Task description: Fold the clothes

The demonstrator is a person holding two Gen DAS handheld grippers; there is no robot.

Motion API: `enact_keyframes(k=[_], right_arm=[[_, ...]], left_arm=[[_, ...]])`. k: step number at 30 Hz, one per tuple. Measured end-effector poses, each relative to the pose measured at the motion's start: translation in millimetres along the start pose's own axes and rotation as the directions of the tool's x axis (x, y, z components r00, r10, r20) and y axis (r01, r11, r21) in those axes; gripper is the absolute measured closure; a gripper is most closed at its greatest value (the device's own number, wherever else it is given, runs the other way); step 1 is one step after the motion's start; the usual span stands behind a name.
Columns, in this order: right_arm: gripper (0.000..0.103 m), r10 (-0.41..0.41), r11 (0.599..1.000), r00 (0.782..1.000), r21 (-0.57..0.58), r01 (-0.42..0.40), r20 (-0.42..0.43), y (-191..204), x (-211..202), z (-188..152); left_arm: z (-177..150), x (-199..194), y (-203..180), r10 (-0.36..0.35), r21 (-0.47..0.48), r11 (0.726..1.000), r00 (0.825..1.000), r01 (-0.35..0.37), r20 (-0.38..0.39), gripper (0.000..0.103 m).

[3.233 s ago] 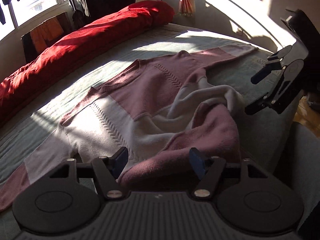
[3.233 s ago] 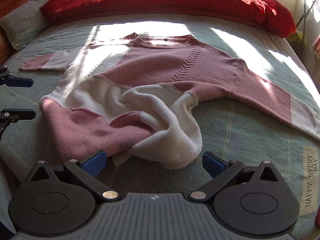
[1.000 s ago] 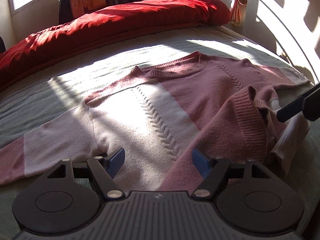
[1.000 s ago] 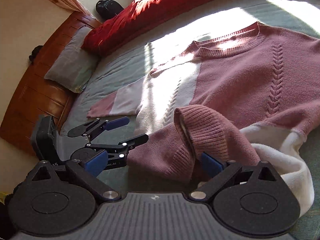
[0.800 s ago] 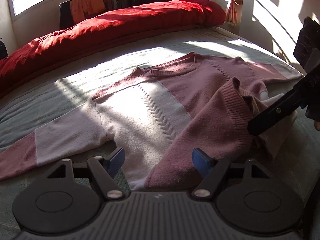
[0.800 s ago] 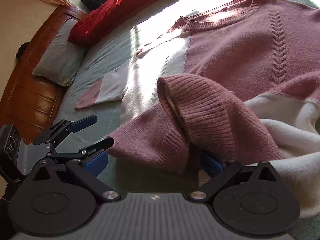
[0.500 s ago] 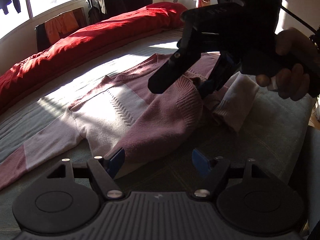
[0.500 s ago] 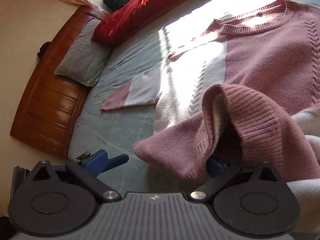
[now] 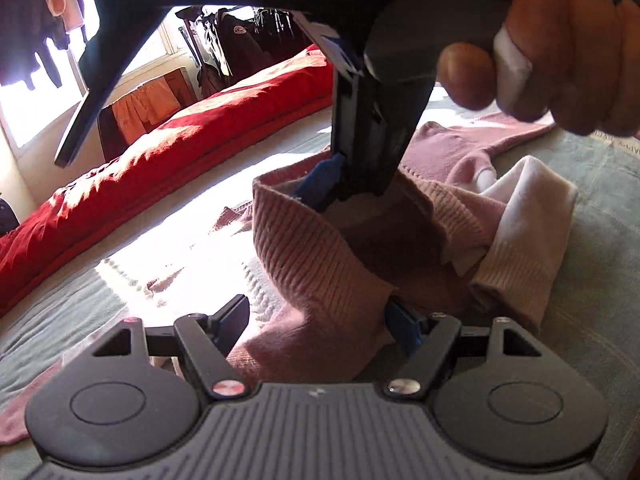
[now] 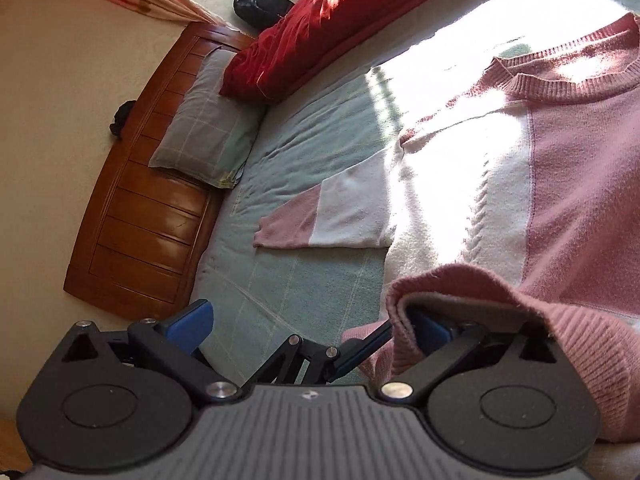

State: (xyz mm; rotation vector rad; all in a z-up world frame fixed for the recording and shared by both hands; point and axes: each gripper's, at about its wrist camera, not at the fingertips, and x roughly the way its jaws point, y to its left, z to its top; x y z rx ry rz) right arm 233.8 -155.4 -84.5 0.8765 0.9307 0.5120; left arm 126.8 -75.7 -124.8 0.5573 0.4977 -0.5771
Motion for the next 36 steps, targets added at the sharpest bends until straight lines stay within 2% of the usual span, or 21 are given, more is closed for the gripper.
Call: enact_keyframes(k=[5,9,12,17,21,25,29,31,33,34,35,36], right_arm=[[0.000,-0.020,1.000,1.000,0.020,0.019,0.020,-9.9,-5.4,4.0],[0.000,-0.031,0.998,0.999,0.053,0.030,0.027,-18.5,-5.4,5.2],[0.000,-0.040,0.998,0.999,0.054,0.038,0.025,-18.7,-5.2,1.6],[0.000,-0.055,0.997,0.998,0.049,0.054,0.017,-18.0,-10.4,-4.9],[0.000,-0.055,0.997,0.998,0.059,0.054,0.020,-19.3,-13.6,-7.5],[0.000,-0.006,0.996,1.000,0.091,0.003,0.030,-18.5,-13.0,-9.5],[0.000,0.096,0.985,0.995,0.139,-0.100,0.034,-12.1,-11.6,-10.6],[0.000,0.104,0.986,0.994,0.126,-0.107,0.030,-6.0,-11.4,-10.2],[0.000,0.088,0.990,0.996,0.109,-0.090,0.020,-1.3,-12.3,-11.1],[0.000,0.080,0.991,0.997,0.102,-0.081,0.015,0.7,-13.0,-11.7],[0.000,0.070,0.993,0.998,0.093,-0.070,0.007,2.4,-14.4,-13.0],[0.000,0.058,0.995,0.998,0.082,-0.058,-0.004,3.8,-16.5,-14.8]], left_arm=[[-13.6,-2.4,-2.6,-0.008,0.185,0.983,1.000,0.012,-0.019,0.028],[-27.0,-1.4,-3.6,0.062,0.363,0.930,0.998,-0.055,-0.008,0.027],[-21.1,-8.5,3.2,0.066,0.374,0.924,0.997,-0.076,0.041,0.027],[-14.8,-17.2,4.4,0.091,0.449,0.882,0.987,-0.143,0.136,0.027],[-10.6,-17.5,11.0,0.093,0.440,0.887,0.986,-0.144,0.136,0.026],[-12.0,-10.2,0.1,0.070,0.483,0.867,0.990,-0.122,0.125,0.027],[-10.9,-9.8,-13.2,0.045,0.511,0.852,0.989,-0.113,0.142,0.027],[-9.7,-10.7,-16.0,0.043,0.502,0.858,0.988,-0.112,0.148,0.032],[-8.0,-10.0,-12.3,0.057,0.484,0.867,0.989,-0.115,0.134,0.062],[-7.2,-9.5,-9.8,0.066,0.475,0.872,0.990,-0.117,0.124,0.071],[-6.3,-9.0,-7.2,0.074,0.465,0.877,0.991,-0.119,0.114,0.085],[-5.4,-9.8,-3.6,0.079,0.452,0.884,0.991,-0.119,0.106,0.088]])
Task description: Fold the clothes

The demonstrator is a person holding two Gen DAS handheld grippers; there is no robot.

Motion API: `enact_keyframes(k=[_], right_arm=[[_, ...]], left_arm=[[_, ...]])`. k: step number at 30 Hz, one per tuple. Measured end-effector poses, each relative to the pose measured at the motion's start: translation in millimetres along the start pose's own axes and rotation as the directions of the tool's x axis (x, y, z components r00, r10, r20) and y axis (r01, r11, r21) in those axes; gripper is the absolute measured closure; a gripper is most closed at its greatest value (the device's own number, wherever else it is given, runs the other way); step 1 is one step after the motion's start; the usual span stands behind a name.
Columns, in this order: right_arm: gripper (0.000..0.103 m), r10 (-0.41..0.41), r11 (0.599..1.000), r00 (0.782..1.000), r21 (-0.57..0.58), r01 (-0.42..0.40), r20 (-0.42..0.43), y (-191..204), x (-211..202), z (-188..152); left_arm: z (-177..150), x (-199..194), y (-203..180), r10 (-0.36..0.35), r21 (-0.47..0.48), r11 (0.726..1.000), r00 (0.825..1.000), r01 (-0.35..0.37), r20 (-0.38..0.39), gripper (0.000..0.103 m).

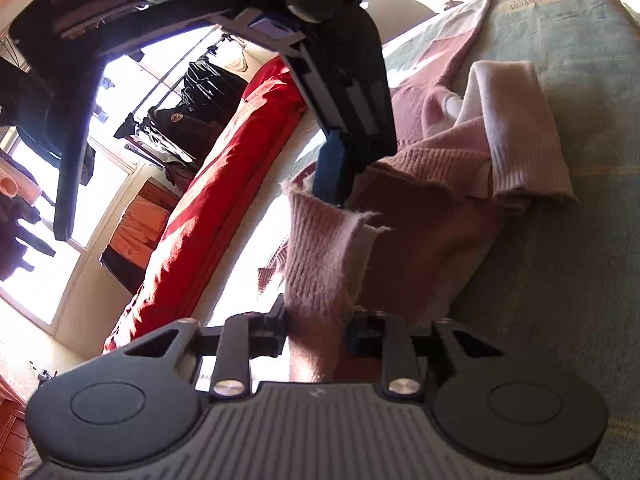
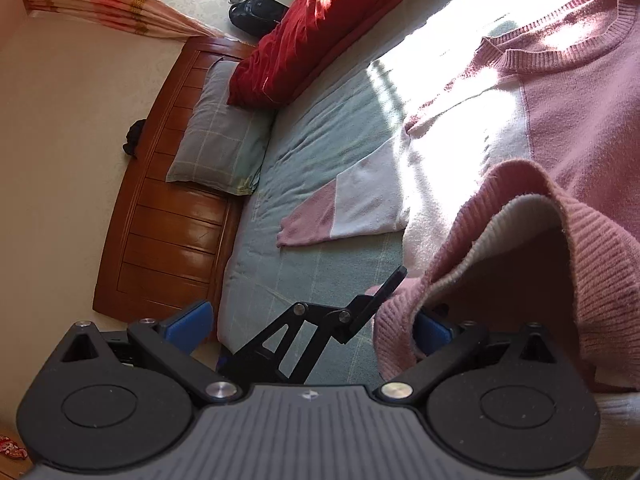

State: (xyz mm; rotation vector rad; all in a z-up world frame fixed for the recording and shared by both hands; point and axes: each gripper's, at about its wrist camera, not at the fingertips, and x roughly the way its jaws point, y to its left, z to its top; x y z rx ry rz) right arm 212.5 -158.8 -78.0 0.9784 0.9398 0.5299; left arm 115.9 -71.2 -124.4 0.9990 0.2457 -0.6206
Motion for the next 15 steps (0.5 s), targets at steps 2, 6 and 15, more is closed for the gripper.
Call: enact_keyframes(k=[2,6,15], right_arm=[[0.000,-0.045,0.998,0.999,-0.043,0.045,-0.010,4.3,-8.5,-4.7],[0.000,-0.147,0.978,0.989,-0.150,0.146,0.002,11.6,-39.7,-14.8],[0.020,-0.657,0.413,0.721,-0.694,0.589,0.221,26.3,-81.9,-73.5]], left_arm=[[-2.2,-2.5,8.8,-0.003,-0.035,0.999,1.000,0.002,-0.015,0.095],[-6.6,-4.6,29.9,-0.010,-0.137,0.991,0.999,0.003,-0.050,0.096],[-9.7,-0.8,54.3,-0.021,-0.250,0.968,0.995,-0.003,-0.093,0.096]])
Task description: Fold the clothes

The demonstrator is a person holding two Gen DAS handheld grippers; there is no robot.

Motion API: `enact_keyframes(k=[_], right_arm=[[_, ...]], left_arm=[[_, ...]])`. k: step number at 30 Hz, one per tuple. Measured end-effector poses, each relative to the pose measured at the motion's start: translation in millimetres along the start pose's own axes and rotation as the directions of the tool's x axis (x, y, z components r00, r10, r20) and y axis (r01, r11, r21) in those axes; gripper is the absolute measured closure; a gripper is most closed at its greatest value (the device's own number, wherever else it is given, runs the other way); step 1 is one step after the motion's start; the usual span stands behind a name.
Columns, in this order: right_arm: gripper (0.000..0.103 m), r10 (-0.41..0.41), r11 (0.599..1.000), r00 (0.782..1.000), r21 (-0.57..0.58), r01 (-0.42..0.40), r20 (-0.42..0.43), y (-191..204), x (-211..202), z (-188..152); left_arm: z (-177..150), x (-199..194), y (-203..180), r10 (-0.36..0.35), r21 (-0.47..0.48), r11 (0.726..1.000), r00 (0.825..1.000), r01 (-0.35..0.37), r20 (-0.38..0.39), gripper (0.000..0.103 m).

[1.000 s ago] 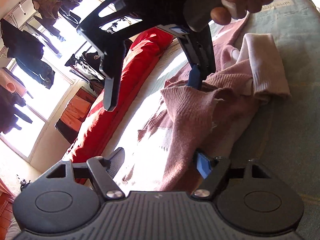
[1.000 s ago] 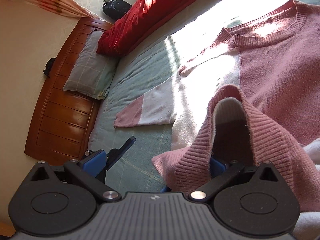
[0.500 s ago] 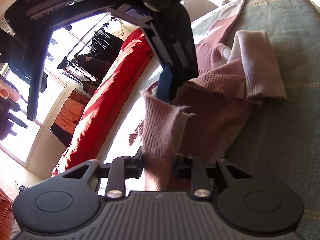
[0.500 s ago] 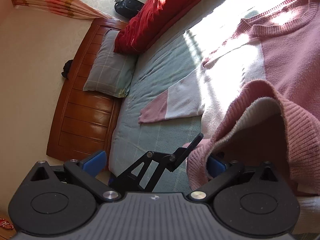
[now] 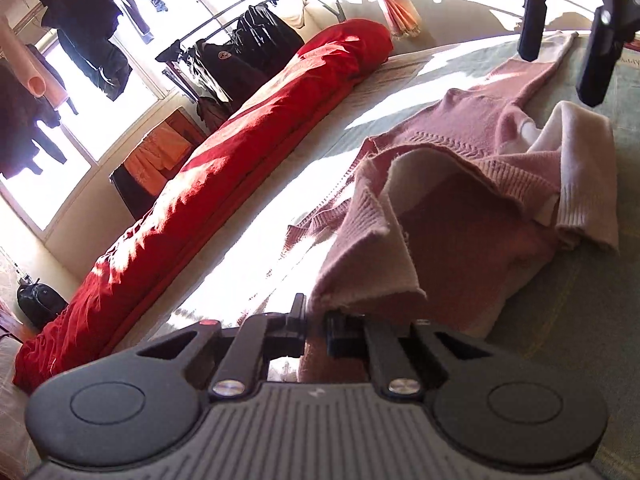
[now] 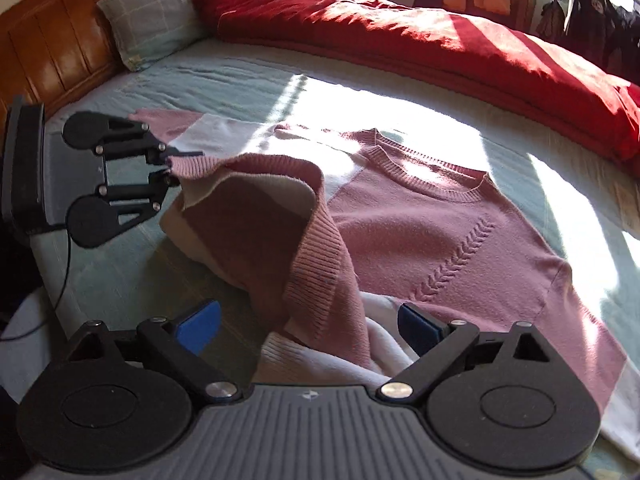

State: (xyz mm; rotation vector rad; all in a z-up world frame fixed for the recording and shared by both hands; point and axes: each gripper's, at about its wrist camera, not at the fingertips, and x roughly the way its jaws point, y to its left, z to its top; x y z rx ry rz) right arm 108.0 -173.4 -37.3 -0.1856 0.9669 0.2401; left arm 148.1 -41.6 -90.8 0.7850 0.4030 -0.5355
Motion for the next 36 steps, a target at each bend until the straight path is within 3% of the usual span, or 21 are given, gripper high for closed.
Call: enact_keyframes(k=[1,4,9,15,17,19,21,23,25,29,30,31,33,36], right_arm=[[0.029,-0.032,0.994,0.999,-0.104,0.029,-0.032,9.6,1.6,-8.1],[0.039,-0.098,0.925,0.990,-0.377,0.054,-0.098,38.8,9.7,-32.7],[0.040,-0.223,0.719,0.966,-0.691,0.073,-0.130,68.2,35.2,-71.1],[0.040,-0.325,0.471,0.946,-0.867,0.163,0.001,76.5,63.6,-108.0],[0.047,-0.348,0.392,0.936,-0.900,0.193,0.049,80.9,71.7,-116.9],[0.067,-0.363,0.346,0.928,-0.914,0.213,0.079,83.1,73.4,-119.6],[0.073,-0.348,0.374,0.935,-0.903,0.211,0.075,82.8,65.4,-113.7],[0.079,-0.321,0.466,0.946,-0.860,0.207,0.053,79.9,50.8,-100.0],[0.079,-0.312,0.527,0.948,-0.820,0.222,0.057,77.1,40.7,-88.4],[0.079,-0.324,0.539,0.942,-0.802,0.257,0.084,79.6,51.7,-82.2],[0.083,-0.323,0.538,0.943,-0.806,0.247,0.074,81.5,56.2,-82.9],[0.096,-0.323,0.535,0.945,-0.812,0.233,0.058,83.5,58.6,-84.2],[0.096,-0.320,0.529,0.946,-0.819,0.220,0.048,84.9,53.2,-86.7],[0.096,-0.317,0.578,0.948,-0.787,0.216,0.028,78.9,34.0,-83.1]], left_arm=[[0.1,1.1,0.7,-0.003,-0.002,1.000,1.000,0.003,-0.005,0.096],[0.1,5.2,1.7,-0.010,-0.003,1.000,1.000,0.010,-0.021,0.096],[-3.0,8.9,3.1,-0.024,-0.008,1.000,0.999,0.023,-0.038,0.096],[-7.7,16.2,4.3,-0.041,-0.006,0.999,0.998,0.041,-0.057,0.096],[-9.1,20.1,4.8,-0.040,-0.010,0.999,0.997,0.039,-0.066,0.096],[-10.2,20.5,5.2,-0.040,-0.009,0.999,0.997,0.040,-0.070,0.096],[-11.0,19.4,5.7,-0.041,-0.004,0.999,0.997,0.041,-0.071,0.096],[-11.1,15.1,6.8,-0.039,0.007,0.999,0.997,0.039,-0.067,0.096],[-10.0,9.8,8.7,-0.033,0.010,0.999,0.998,0.033,-0.058,0.096],[-6.7,8.3,8.5,-0.028,0.009,1.000,0.998,0.028,-0.061,0.096],[-6.0,7.0,8.0,-0.028,0.007,1.000,0.998,0.028,-0.058,0.098],[-5.5,3.6,8.1,-0.028,0.010,1.000,0.998,0.029,-0.052,0.098],[-4.9,-5.2,8.8,-0.026,0.019,0.999,0.999,0.027,-0.038,0.098],[-6.5,-20.4,14.1,-0.010,0.027,1.000,1.000,0.011,-0.030,0.098]])
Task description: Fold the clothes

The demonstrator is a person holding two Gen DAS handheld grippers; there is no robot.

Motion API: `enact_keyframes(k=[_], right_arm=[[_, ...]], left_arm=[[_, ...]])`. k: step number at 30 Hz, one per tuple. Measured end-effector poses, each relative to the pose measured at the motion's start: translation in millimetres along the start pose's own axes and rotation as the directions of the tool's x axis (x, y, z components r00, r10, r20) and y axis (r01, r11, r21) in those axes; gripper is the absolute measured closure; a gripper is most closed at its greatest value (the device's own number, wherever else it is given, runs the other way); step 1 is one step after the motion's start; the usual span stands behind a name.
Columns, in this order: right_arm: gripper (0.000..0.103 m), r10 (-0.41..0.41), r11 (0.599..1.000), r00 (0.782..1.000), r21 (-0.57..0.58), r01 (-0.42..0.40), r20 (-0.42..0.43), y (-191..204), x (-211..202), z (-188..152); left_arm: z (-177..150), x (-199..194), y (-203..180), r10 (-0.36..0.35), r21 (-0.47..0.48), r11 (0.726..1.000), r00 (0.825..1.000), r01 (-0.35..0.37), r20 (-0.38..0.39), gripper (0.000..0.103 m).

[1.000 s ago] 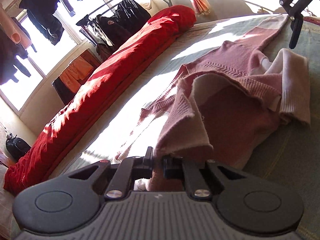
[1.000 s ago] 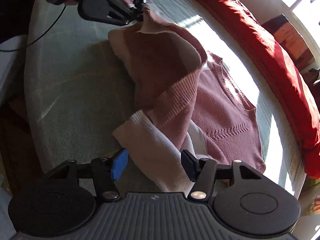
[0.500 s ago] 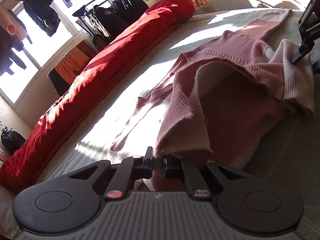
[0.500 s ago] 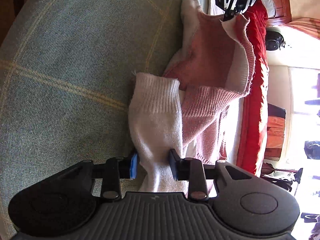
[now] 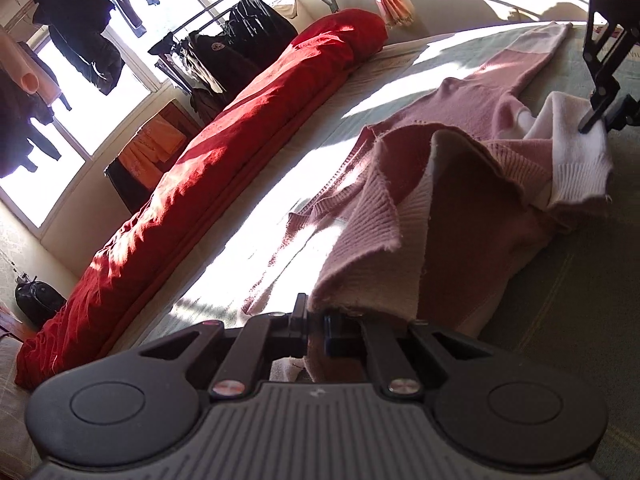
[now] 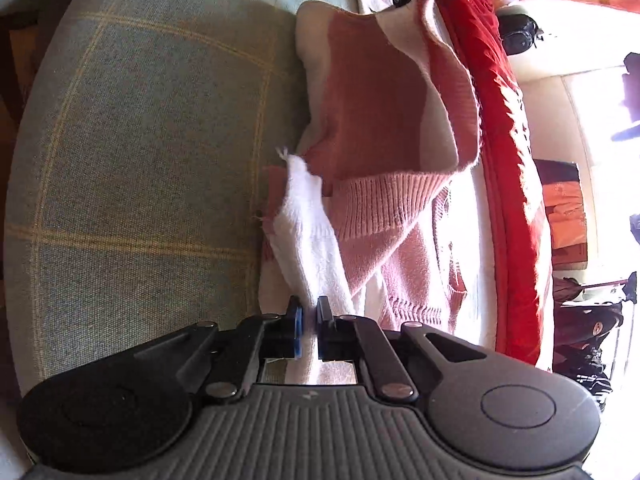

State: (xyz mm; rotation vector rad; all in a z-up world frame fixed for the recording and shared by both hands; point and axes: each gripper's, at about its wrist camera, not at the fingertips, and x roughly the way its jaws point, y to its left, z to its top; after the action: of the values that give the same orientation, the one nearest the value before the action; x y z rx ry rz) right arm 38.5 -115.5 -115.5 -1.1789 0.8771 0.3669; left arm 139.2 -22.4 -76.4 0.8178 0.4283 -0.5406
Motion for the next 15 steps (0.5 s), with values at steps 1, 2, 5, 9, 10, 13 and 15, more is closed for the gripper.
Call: enact_keyframes(k=[1,2,5,9,10,13,15], right_arm=[[0.096,0.005,1.000,1.000,0.030,-0.004,-0.003,-4.5,-6.6,-3.0],[0.096,0.011,0.998,1.000,0.064,-0.011,-0.006,-9.0,-13.8,-6.1],[0.096,0.016,0.988,1.000,0.157,-0.016,0.006,-23.0,-34.6,-13.9],[0.096,0.019,0.971,1.000,0.238,-0.024,0.024,-37.0,-58.6,-23.3],[0.096,0.020,0.967,0.999,0.253,-0.026,0.028,-39.7,-64.1,-25.5],[0.096,0.021,0.956,0.999,0.291,-0.031,0.037,-43.7,-81.5,-34.0],[0.096,0.022,0.950,0.999,0.310,-0.034,0.040,-45.1,-91.9,-40.6]], left_arm=[[-1.2,-5.2,2.8,0.002,-0.006,1.000,1.000,-0.002,0.001,0.098],[-2.4,-10.4,5.6,0.005,-0.011,1.000,1.000,-0.005,0.003,0.098],[-4.2,-29.4,11.9,0.006,-0.025,1.000,1.000,-0.006,0.015,0.098],[-2.3,-58.5,18.1,0.009,-0.029,1.000,1.000,-0.008,0.029,0.098],[-1.7,-66.0,19.3,0.008,-0.028,1.000,0.999,-0.007,0.034,0.098],[-0.1,-89.6,17.9,0.014,0.002,1.000,0.999,-0.014,0.049,0.098],[0.8,-104.1,16.3,0.015,0.019,1.000,0.998,-0.016,0.058,0.098]])
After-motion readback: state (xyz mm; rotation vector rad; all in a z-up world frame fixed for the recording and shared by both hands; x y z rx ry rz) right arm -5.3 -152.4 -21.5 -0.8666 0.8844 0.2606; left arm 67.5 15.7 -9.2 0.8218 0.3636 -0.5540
